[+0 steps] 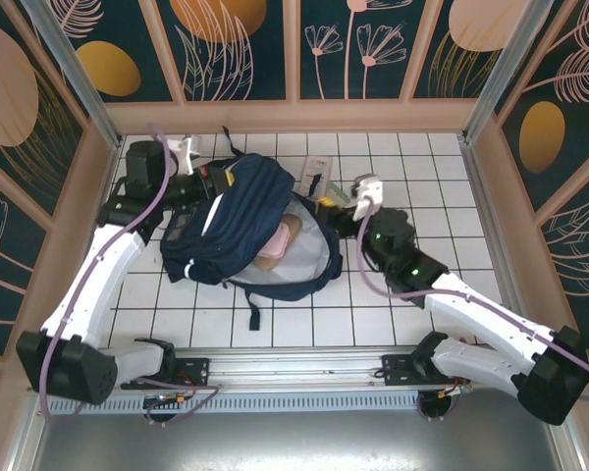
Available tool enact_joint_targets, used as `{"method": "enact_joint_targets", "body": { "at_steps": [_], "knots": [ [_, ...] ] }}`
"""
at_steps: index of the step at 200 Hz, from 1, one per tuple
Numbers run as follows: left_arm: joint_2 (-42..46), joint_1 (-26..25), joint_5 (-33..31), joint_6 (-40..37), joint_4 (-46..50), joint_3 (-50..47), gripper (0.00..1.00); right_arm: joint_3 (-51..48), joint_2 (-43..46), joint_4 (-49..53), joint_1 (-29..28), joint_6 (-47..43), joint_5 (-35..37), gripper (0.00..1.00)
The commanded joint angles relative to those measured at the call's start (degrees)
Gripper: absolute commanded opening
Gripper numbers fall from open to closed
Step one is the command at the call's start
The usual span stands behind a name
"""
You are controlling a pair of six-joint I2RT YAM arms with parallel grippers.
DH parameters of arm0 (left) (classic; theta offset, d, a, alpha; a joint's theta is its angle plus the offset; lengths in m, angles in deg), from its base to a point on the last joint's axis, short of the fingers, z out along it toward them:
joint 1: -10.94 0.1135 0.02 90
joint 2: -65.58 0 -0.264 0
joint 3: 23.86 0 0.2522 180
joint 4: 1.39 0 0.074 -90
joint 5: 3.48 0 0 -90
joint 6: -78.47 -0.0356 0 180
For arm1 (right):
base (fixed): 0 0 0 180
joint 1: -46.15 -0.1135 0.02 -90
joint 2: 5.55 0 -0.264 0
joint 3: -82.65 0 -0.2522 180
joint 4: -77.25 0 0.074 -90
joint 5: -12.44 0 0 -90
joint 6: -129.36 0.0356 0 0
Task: Pack the student bag
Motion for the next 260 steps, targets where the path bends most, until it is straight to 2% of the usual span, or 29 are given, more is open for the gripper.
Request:
{"method": "enact_joint_targets", "body": {
  "at_steps": [1, 25, 34, 47, 58, 89, 106, 138, 181, 200, 260],
  "knots": [
    [5.79, 1.77, -9.1, 0.97, -7.59, -1.36, 0.0, 0.28, -0.05, 3.55, 5.62, 10.35, -0.48, 0.6],
    [7.75, 2.24, -13.94, 0.75, -7.43, -3.33, 0.0, 3.79, -5.53, 8.0, 11.98, 16.09, -5.2, 0.58],
    [7.76, 2.38, -14.6, 0.79, -7.65, -3.9, 0.0, 5.48, -8.62, 9.85, 13.31, 16.92, -6.15, 0.56],
    [7.52, 2.37, -14.65, 1.33, -8.96, -5.55, 0.0, 7.9, -12.94, 12.03, 14.79, 18.05, -7.81, 0.47],
    [6.72, 2.34, -13.42, 2.09, -10.54, -7.47, 0.0, 9.78, -16.61, 12.45, 16.05, 18.11, -11.28, 0.46],
    [2.62, 2.33, -9.95, 3.65, -14.89, -11.02, 0.0, 15.85, -27.02, 13.29, 18.52, 19.94, -15.61, 0.51],
    [1.08, 2.34, -9.98, 3.45, -16.25, -11.06, 0.0, 20.14, -33.09, 13.65, 19.79, 21.26, -21.75, 0.53],
    [-1.69, 2.35, -9.88, 3.1, -17.96, -12.8, 0.0, 29.41, -44.86, 14.87, 23.32, 24.7, -33.67, 0.65],
    [-4.18, 2.33, -8.89, 3.64, -21.38, -15.43, 0.0, 44.46, -60.16, 18.07, 26.88, 23.59, -40.9, 0.66],
    [-4.66, 2.37, -8.71, 3.59, -21.93, -15.72, 0.0, 50.62, -66.43, 19.9, 28.41, 24.11, -44.13, 0.63],
    [-4.98, 2.33, -7.59, 3.51, -21.89, -15.01, 0.0, 57.54, -75.04, 20.56, 29.58, 26.19, -52.05, 0.55]
  ]
}}
